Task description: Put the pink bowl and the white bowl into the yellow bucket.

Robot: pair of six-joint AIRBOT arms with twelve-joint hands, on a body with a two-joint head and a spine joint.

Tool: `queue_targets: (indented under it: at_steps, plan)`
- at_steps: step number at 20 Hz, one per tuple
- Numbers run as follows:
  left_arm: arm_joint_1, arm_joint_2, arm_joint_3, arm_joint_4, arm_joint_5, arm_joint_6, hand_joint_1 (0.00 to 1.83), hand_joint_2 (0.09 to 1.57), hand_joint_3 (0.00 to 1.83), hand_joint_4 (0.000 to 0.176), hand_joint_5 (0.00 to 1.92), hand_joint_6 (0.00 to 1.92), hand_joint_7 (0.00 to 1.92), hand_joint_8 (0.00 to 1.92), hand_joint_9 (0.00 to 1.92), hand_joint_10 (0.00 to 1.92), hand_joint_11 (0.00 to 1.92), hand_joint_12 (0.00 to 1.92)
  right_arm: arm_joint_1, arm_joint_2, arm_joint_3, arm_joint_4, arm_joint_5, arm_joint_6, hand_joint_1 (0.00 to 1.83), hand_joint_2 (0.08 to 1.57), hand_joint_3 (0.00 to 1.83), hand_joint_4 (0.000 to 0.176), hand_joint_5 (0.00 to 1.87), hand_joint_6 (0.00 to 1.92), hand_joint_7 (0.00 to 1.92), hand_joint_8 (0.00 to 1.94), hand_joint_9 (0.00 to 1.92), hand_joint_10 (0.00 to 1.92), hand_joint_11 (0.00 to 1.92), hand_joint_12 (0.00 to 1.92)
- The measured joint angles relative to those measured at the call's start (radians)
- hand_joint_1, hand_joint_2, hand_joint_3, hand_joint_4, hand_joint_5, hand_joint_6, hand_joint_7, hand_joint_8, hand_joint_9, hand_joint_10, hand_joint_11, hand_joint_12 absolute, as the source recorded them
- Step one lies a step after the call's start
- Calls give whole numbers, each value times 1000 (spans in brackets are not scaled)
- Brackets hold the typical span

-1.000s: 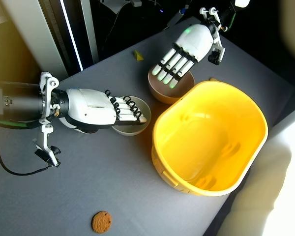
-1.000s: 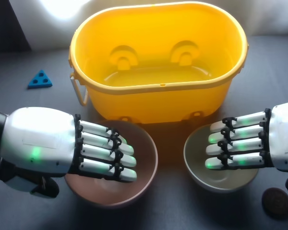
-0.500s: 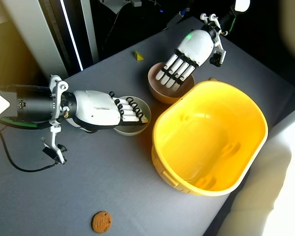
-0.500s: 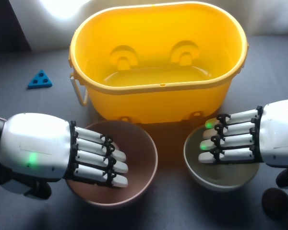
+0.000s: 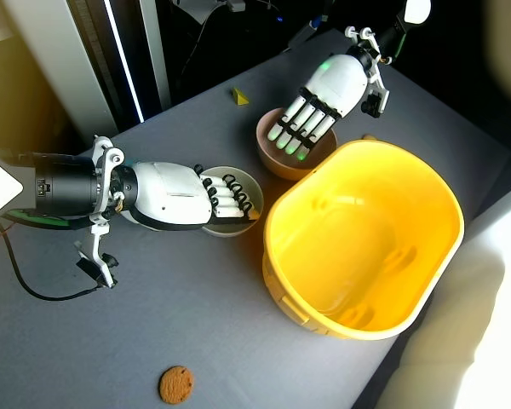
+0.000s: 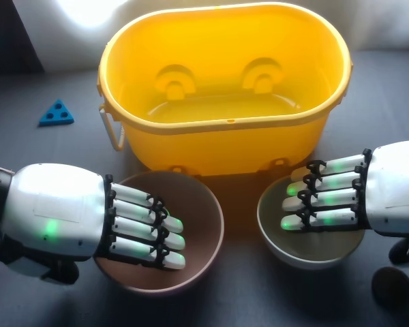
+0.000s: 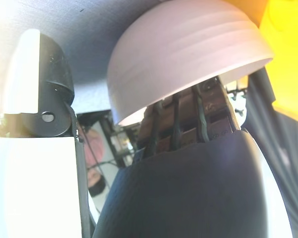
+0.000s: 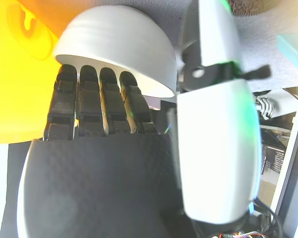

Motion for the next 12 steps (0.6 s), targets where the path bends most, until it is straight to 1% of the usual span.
queue_targets:
  at_steps: [1,2,3,4,5,6,7,8,9,10,11,12]
  plan:
    - [0,0,0,0,0,0,1297,1012,0,0,72,8,70,5,44,4,0,554,0,0,0,0,0,5,1126,970,6,0,0,0,0,0,0,0,7,26]
    - [0,0,0,0,0,0,1310,1031,5,0,54,5,41,5,17,6,0,457,1,0,0,0,1,8,1139,968,4,0,0,0,0,0,0,0,4,27]
    - [0,0,0,0,0,0,1295,1023,0,0,59,4,49,4,30,9,0,530,1,2,-3,-3,1,21,1129,973,0,0,10,0,0,0,0,0,1,110]
    - [0,0,0,0,0,0,1297,1028,2,0,70,8,54,5,28,7,0,538,2,4,-5,-15,4,35,1168,949,0,0,40,6,0,0,0,0,0,199]
    - [0,0,0,0,0,0,1320,1026,1,0,85,13,71,10,35,10,0,539,5,11,-13,-29,3,42,1169,960,0,0,30,3,0,0,0,0,0,154]
    - [0,0,0,3,1,0,1317,1030,2,0,92,11,76,7,34,7,0,517,5,19,-26,-32,6,43,1159,958,0,0,41,5,0,0,0,0,0,181]
    - [0,0,0,3,0,0,1294,1025,0,0,89,6,90,7,54,12,0,598,5,25,-34,-38,13,43,1151,960,0,0,28,0,0,0,0,0,0,184]
    - [0,0,0,3,0,1,1294,1025,0,0,89,6,90,7,54,12,0,598,5,26,-40,-46,18,44,1151,960,0,0,28,0,0,0,0,0,0,184]
    - [1,0,0,3,0,1,1302,1054,8,0,37,3,37,3,10,3,0,458,5,26,-41,-52,25,44,1145,958,0,0,50,5,0,0,0,0,0,253]
    - [1,0,0,4,1,1,1306,1053,4,0,76,14,49,5,14,5,0,456,5,26,-41,-54,30,43,1137,960,0,0,24,3,0,0,0,0,0,205]
    - [3,0,0,4,0,0,1312,1046,1,0,98,16,65,6,24,8,0,507,5,26,-41,-53,31,40,1155,957,0,0,34,9,0,0,0,0,0,196]
    - [6,0,0,3,1,2,1319,1044,0,0,100,14,65,4,23,6,0,518,5,26,-41,-53,30,32,1165,958,0,0,52,15,13,5,0,0,0,193]
